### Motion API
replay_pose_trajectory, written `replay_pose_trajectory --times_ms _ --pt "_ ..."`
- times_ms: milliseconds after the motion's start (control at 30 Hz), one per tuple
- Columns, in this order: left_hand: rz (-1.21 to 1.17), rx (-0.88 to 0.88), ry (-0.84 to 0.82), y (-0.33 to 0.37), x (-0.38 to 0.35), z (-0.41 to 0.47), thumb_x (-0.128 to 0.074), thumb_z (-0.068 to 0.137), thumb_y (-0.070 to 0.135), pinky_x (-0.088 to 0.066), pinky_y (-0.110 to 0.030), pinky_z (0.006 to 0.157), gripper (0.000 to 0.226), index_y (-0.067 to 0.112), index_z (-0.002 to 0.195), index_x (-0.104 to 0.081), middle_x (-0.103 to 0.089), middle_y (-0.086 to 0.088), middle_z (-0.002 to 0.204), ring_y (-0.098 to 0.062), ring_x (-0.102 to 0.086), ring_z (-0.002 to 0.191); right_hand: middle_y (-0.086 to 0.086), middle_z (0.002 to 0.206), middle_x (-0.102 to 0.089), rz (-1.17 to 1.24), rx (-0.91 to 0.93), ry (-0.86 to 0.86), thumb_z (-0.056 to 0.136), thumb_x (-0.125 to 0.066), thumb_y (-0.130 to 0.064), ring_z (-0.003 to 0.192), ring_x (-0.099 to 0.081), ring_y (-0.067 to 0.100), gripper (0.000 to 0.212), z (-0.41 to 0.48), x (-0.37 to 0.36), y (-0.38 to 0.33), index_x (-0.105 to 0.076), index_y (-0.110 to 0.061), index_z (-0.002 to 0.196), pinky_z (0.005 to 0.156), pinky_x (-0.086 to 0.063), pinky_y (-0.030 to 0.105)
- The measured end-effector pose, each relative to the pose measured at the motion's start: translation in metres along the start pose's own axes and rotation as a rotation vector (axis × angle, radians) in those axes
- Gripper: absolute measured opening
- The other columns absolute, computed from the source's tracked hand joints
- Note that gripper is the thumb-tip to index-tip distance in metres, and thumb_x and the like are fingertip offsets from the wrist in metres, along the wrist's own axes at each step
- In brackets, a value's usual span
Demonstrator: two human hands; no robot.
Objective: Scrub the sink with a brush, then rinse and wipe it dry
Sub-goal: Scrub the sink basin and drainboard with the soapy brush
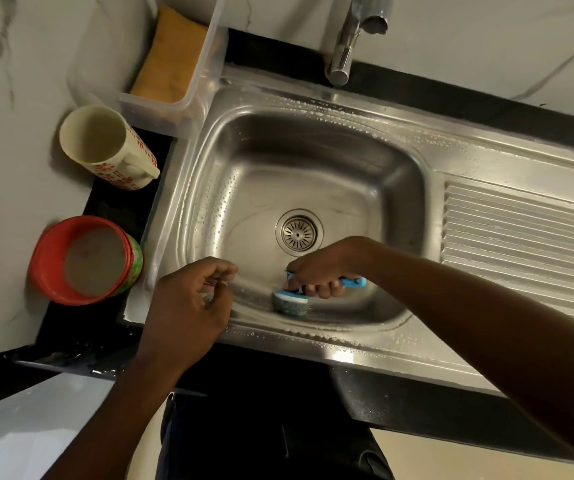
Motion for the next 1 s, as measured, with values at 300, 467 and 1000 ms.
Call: replay_pose_trajectory --times_ms 300,467,1000 --pt "0.019 -0.01 -0.003 -0.004 -0.004 0.006 -0.065 0.091 -0.001 -0.048 -0.003 0.085 0.029 0.02 0.107 -0.077 -0.076 0.017 0.1 0.003 -0.07 0.097 -0.007 0.055 -0.038 -0.238 -0.245 0.041 0.106 -0.048 -0.028 0.04 -0.028 0.007 0.021 -0.046 0.022 0.073 -0.056 -0.008 0.105 0.037 -0.025 0.018" --pt "0.042 -0.011 -0.008 -0.004 -0.004 0.009 -0.066 0.09 0.0 -0.047 -0.003 0.085 0.03 0.021 0.108 -0.077 -0.076 0.017 0.101 0.001 -0.07 0.098 -0.004 0.047 -0.038 -0.35 -0.298 0.102 0.105 -0.041 -0.021 0.036 -0.03 0.011 0.033 -0.023 0.022 0.072 -0.048 -0.013 0.073 0.041 -0.027 0.019" --pt "0.023 -0.007 -0.037 0.003 -0.024 0.008 -0.066 0.089 -0.003 -0.048 -0.003 0.082 0.032 0.022 0.107 -0.076 -0.075 0.021 0.101 0.005 -0.07 0.097 0.007 0.121 -0.067 -0.535 -0.204 0.285 0.096 -0.065 -0.03 0.105 -0.066 0.024 0.043 0.003 0.019 0.073 -0.062 -0.008 0.132 0.093 -0.054 0.036"
Point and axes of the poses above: each hand's wrist, its own z-axis towards the middle knuckle, its own x-axis out of the back of the hand, y = z × x, the point moved 3 cm from there along z, towards the middle knuckle
